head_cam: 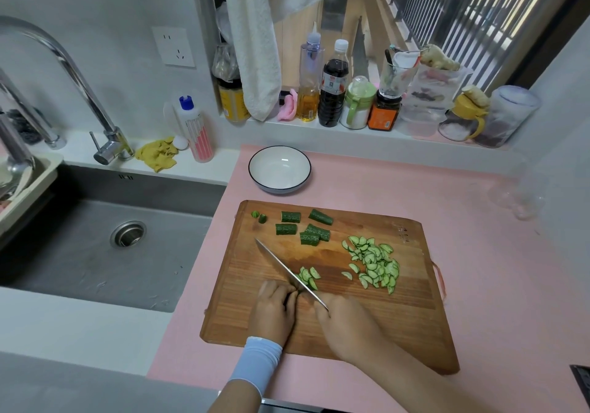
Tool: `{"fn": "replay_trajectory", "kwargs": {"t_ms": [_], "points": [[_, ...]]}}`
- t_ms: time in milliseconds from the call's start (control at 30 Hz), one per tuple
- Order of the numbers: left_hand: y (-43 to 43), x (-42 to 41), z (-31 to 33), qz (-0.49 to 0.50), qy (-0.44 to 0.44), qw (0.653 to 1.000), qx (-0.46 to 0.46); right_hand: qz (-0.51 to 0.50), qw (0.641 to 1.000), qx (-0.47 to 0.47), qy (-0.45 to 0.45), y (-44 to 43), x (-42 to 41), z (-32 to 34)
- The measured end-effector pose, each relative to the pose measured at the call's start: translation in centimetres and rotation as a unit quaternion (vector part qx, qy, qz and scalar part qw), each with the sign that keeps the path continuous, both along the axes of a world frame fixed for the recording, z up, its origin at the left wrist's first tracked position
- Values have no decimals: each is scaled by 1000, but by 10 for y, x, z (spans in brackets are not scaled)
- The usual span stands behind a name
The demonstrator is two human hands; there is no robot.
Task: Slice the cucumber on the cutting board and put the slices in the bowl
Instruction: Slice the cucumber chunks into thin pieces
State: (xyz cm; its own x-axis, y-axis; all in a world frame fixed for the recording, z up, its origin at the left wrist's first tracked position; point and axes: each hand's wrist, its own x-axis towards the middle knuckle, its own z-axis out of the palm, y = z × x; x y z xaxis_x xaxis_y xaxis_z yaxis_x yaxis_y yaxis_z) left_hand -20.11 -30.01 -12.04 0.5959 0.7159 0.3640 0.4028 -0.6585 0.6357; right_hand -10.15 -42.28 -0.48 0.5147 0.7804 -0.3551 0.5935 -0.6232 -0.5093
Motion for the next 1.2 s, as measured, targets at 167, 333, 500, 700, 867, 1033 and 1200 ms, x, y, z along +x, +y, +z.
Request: {"fn": "replay_trajectory", "kwargs": {"t_ms": [167, 333, 500, 700, 867, 1033, 1200], "points": [[-1, 0, 1, 1, -1, 1000, -4, 13, 1000, 10, -8, -13, -1, 8], [-1, 0, 2, -2, -4, 1000, 5, 8, 1000, 10, 4, -18, -1, 7], [0, 0, 2, 3, -5, 1000, 7, 15, 1000, 0, -4, -16, -1, 7], [0, -1, 1, 5, 0, 1000, 2, 17, 1000, 0, -14, -12, -2, 8], [0, 0, 2, 15, 2, 1000, -5, 11, 1000, -6, -8, -7, -2, 8], [0, 1, 0, 27, 9, 999, -21, 10, 1000, 1, -7, -10, 0, 8], [3, 2, -1, 30, 17, 999, -31, 5, 1000, 21, -2, -9, 3, 11]]}}
